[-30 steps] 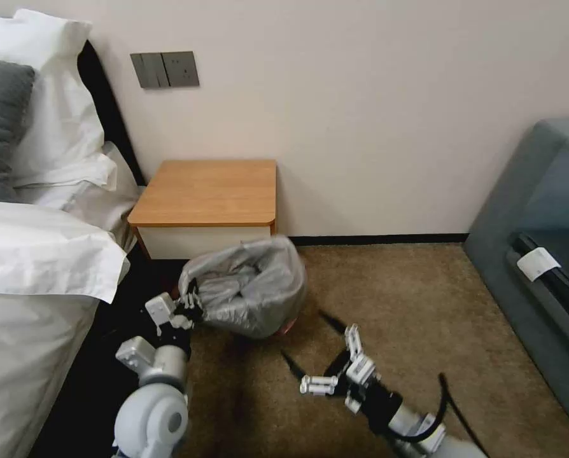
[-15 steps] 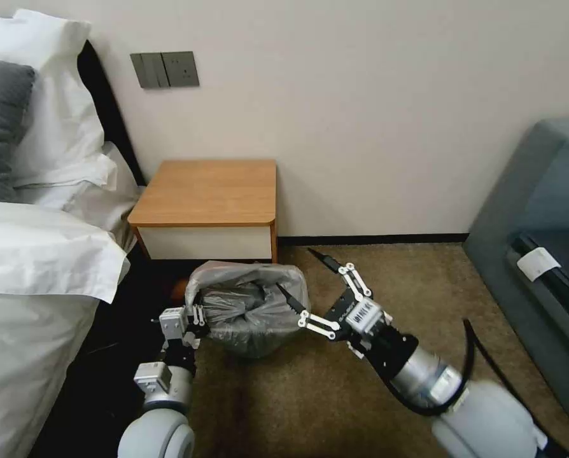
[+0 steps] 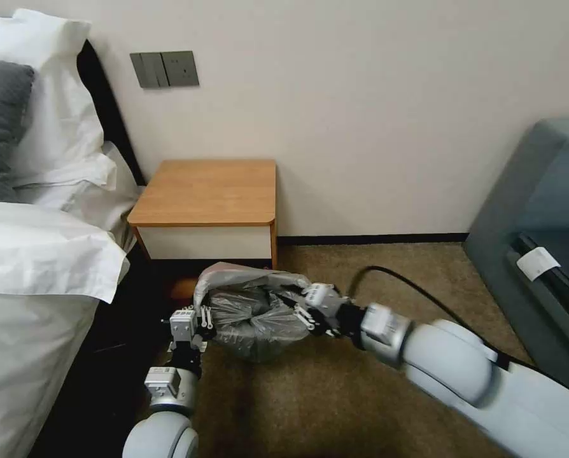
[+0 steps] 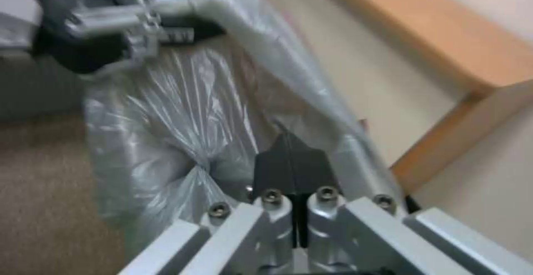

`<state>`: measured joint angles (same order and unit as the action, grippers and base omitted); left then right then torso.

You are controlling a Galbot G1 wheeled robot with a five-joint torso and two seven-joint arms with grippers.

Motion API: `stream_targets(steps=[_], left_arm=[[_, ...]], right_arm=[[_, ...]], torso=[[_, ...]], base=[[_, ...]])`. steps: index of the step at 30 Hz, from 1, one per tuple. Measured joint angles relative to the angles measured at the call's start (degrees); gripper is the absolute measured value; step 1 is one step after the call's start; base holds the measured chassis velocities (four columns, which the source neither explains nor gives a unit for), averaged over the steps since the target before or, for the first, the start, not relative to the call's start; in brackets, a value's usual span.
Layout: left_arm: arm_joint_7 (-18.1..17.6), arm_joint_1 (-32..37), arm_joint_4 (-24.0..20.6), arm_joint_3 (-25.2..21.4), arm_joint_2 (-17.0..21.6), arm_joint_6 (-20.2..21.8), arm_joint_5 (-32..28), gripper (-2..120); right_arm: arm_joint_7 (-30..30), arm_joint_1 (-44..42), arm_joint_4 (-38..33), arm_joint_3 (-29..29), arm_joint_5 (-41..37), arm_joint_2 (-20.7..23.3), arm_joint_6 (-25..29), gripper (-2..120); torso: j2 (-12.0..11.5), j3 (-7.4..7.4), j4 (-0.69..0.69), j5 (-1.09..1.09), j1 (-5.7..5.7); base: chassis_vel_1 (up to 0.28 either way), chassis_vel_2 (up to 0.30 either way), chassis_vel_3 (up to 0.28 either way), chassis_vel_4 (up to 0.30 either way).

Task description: Pick up the garbage bag from the table and place it over the trash can.

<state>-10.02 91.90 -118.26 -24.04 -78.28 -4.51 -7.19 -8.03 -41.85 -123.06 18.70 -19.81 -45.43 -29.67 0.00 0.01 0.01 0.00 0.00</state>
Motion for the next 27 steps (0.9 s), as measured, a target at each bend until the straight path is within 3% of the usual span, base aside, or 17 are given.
stream_targets(steps=[7, 12, 27], left_arm=[[0.0, -0.2, 0.0, 0.0, -0.4, -0.2, 0.2, 9], [0.0, -0.4, -0.7, 0.1, -0.9, -0.2, 0.4, 9], [0.8, 3.0, -4.4, 1.2, -1.5, -1.2, 5.7, 9]], right_arm=[[3.5, 10.1, 7.8, 12.7, -4.6, -5.8, -5.2, 0], [3.3, 15.4, 13.4, 18.5, -4.9, -8.9, -6.1, 0], [-0.4, 29.0, 28.9, 30.5, -2.9, -18.2, -6.0, 0]], torso=[[0.0, 0.0, -0.01, 0.0, 0.0], [0.0, 0.0, -0.02, 0.0, 0.01], [0.0, 0.0, -0.01, 0.0, 0.01]], base=[[0.0, 0.0, 0.0, 0.0], [0.0, 0.0, 0.0, 0.0], [0.0, 0.0, 0.0, 0.0]])
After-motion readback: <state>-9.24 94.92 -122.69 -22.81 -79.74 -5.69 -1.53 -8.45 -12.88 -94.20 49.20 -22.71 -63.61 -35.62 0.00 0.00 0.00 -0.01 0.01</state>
